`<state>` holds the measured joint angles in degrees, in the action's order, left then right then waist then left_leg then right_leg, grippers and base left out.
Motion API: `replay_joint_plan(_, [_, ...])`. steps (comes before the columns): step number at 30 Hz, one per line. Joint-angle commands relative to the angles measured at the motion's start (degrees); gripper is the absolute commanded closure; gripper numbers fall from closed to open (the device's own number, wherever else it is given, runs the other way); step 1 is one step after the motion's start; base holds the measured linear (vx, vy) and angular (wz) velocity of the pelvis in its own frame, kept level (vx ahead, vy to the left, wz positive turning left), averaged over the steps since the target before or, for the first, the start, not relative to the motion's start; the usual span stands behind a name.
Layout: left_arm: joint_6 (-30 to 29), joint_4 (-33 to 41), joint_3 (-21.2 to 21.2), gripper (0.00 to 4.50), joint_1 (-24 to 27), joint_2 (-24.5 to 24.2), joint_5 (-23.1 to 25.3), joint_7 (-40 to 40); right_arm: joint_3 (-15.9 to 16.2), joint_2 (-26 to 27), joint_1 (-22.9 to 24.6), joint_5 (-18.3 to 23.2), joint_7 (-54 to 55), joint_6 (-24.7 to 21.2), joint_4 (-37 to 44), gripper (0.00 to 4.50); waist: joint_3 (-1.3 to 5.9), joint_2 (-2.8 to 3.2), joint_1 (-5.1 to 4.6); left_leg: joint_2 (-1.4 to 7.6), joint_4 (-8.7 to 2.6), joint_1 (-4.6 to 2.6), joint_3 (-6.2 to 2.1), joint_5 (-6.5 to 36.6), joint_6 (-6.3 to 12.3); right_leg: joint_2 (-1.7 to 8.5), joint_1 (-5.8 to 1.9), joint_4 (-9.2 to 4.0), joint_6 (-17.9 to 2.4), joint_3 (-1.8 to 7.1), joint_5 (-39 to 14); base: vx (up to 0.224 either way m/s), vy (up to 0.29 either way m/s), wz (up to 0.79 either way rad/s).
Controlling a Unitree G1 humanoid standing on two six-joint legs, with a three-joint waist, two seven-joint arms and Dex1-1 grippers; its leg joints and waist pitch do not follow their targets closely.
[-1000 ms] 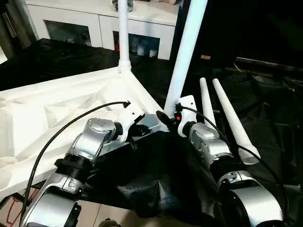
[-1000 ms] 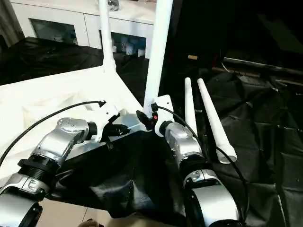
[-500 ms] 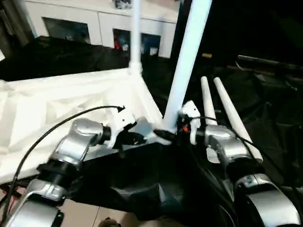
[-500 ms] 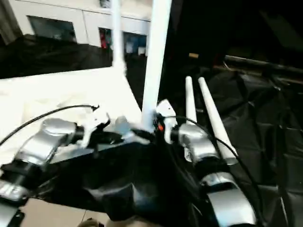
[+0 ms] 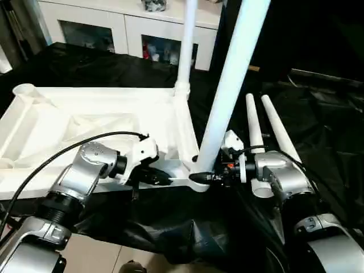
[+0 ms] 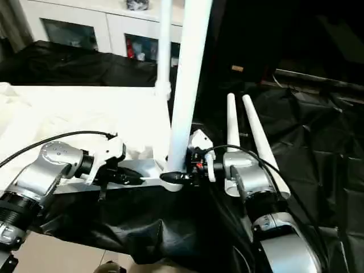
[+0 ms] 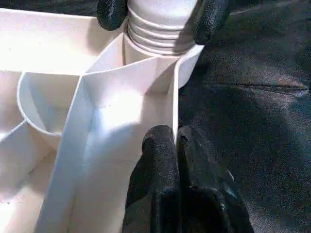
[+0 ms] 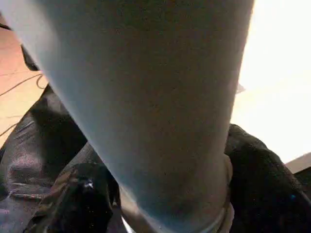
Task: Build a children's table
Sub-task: Rotate leg to tighten
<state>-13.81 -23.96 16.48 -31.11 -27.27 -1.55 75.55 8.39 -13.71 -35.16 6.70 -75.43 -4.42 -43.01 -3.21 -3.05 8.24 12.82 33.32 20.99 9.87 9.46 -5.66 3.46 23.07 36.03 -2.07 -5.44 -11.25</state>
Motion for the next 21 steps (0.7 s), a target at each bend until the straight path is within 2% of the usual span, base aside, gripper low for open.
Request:
replay_joint_plan(1, [0.23,0.07,-0.79,4.50,-1.67,2.22,-0.56,-4.46,1.65,1.74,0.60,-0.40,1.06,0.15,-0.06,1.77,3.87,0.54,-0.15,1.22,-3.56,-0.73,0.06,9.73,1.45,4.99,-3.13,-4.31,-10.20,3.47,-10.01,0.000,0.000,0.00])
replay_joint_plan(5, [-1.06,-3.08,-2.42,4.50,-3.82,6.36,0.65,-12.90,-0.56,4.39,-1.04,-2.68,14.30,1.15,-5.65,1.82,3.60,0.53,-0.58,1.02,-3.75,-0.86,0.04,11.38,0.15,5.13,-2.90,-4.90,-9.37,3.53,-14.10,0.000,0.000,0.00])
replay_joint_plan(7, [-2.12,-4.37,-2.96,4.50,-4.87,8.30,1.16,-16.25,-2.45,6.08,-2.33,-2.83,21.85,0.51,-8.56,1.83,3.61,0.42,-0.60,0.96,-3.78,-1.01,-0.14,12.73,-0.45,5.32,-3.01,-5.39,-7.98,3.46,-18.39,0.000,0.000,0.00])
replay_joint_plan(10, [-3.22,-6.46,-3.43,4.50,-6.48,11.35,2.16,-21.54,-5.47,8.97,-4.03,-2.00,31.98,-0.86,-12.40,1.83,3.51,0.55,-0.98,0.92,-3.93,-1.11,-0.23,13.32,-1.11,5.28,-2.86,-5.60,-7.23,3.47,-20.13,0.000,0.000,0.00])
replay_joint_plan(11, [-3.31,-6.58,-3.46,4.50,-6.57,11.52,2.22,-21.85,-5.59,9.12,-4.10,-1.94,32.40,-0.92,-12.57,1.83,3.51,0.51,-1.06,0.92,-3.89,-1.23,-0.15,13.46,-1.07,5.29,-2.75,-5.68,-7.17,3.50,-20.08,0.000,0.000,0.00])
replay_joint_plan(12, [-4.00,-7.89,-3.69,4.50,-7.60,13.56,2.85,-25.36,-6.98,11.10,-4.92,-1.37,38.01,-0.84,-14.55,1.83,3.49,0.49,-1.16,0.80,-3.87,-1.15,-0.21,13.58,-0.87,5.25,-2.89,-5.75,-6.91,3.46,-20.43,0.000,0.000,0.00])
replay_joint_plan(13, [-4.01,-7.91,-3.69,4.50,-7.61,13.59,2.86,-25.41,-7.00,11.12,-4.93,-1.36,38.09,-0.84,-14.58,1.83,3.58,0.56,-1.19,0.89,-3.88,-1.27,-0.11,12.91,-0.96,5.22,-2.66,-5.65,-7.15,3.61,-19.30,0.000,0.000,0.00])
replay_joint_plan(14, [-4.44,-8.26,-3.73,4.50,-7.95,14.37,3.23,-27.03,-7.67,11.97,-5.40,-1.17,41.11,-1.15,-15.56,1.83,3.64,0.56,-1.18,0.90,-3.88,-1.25,-0.18,12.69,-1.01,5.23,-2.78,-5.58,-7.26,3.56,-18.77,0.000,0.000,0.00])
replay_joint_plan(16, [-5.09,-8.18,-3.86,4.50,-8.10,15.85,3.18,-28.65,-8.32,13.70,-6.05,-0.99,43.54,0.06,-16.87,1.27,3.76,0.65,-1.28,0.99,-3.91,-1.13,-0.20,12.38,-1.09,5.17,-2.84,-5.27,-7.81,3.49,-16.60,0.000,0.000,0.00])
replay_joint_plan(19, [-4.83,-7.15,-3.44,4.50,-7.58,16.29,2.83,-28.25,-8.72,15.25,-6.41,-0.12,41.95,0.63,-16.92,1.11,3.76,0.58,-1.22,0.92,-3.90,-0.97,-0.14,12.29,-0.42,5.16,-2.99,-5.17,-8.04,3.53,-14.92,0.000,0.000,0.00])
replay_joint_plan(21, [-4.36,-6.87,-3.25,4.50,-7.32,16.05,2.84,-27.81,-8.60,15.33,-6.41,-0.07,41.20,0.70,-16.69,0.78,3.70,0.58,-1.27,0.93,-3.95,-0.97,-0.12,12.37,-0.23,5.09,-2.95,-5.16,-8.01,3.54,-14.73,0.000,0.000,0.00])
